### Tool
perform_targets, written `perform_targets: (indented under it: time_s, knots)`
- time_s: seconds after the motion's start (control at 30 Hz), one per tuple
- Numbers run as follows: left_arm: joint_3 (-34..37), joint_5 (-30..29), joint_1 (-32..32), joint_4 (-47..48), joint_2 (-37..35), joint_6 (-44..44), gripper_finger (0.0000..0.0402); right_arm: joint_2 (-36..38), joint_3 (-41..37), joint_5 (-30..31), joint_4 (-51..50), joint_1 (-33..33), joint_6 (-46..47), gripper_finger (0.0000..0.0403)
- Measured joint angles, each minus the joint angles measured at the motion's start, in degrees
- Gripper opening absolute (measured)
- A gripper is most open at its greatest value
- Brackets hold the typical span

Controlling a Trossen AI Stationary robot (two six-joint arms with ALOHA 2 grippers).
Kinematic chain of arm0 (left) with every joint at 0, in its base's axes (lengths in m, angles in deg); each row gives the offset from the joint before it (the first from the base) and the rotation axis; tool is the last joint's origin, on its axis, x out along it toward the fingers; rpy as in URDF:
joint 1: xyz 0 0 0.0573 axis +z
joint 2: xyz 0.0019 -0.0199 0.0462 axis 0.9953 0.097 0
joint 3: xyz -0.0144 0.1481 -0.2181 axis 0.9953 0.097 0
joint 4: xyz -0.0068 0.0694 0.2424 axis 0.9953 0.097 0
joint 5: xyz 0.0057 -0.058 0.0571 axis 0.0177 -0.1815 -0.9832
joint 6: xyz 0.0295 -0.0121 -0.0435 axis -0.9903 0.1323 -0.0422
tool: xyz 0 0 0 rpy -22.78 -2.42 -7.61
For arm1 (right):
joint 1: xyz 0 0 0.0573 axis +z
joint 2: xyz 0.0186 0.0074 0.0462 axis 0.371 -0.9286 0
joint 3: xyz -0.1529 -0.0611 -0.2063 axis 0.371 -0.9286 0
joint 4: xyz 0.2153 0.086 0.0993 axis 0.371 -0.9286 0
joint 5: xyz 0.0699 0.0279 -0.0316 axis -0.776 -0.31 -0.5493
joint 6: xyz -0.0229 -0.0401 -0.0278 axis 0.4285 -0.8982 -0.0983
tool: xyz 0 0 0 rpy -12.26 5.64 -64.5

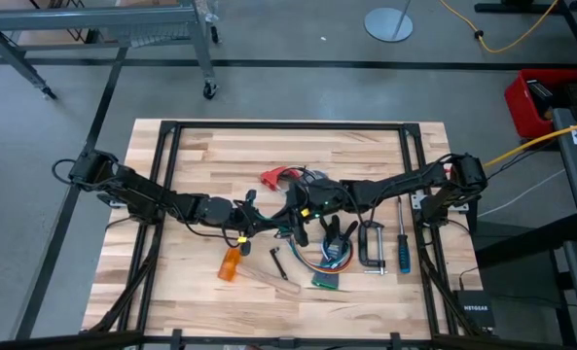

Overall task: Coil cords
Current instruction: Uncoil the blue wire from the spool

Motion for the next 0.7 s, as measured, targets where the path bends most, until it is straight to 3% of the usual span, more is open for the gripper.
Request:
perform_targets:
  time_s: [0.27, 0.7]
  knots:
    - [0.0, 0.0, 0.0, -0.3, 0.0, 0.0, 0.0000, 3.1, 0.0, -0.9, -6.9, 0.1, 0.1, 0.0015]
    - [0.0, -1.2, 0.0, -1.5, 0.0, 0.0, 0.0000, 13.1, 0.0, 9.8, -27.6, 3.5, 0.2, 0.0007]
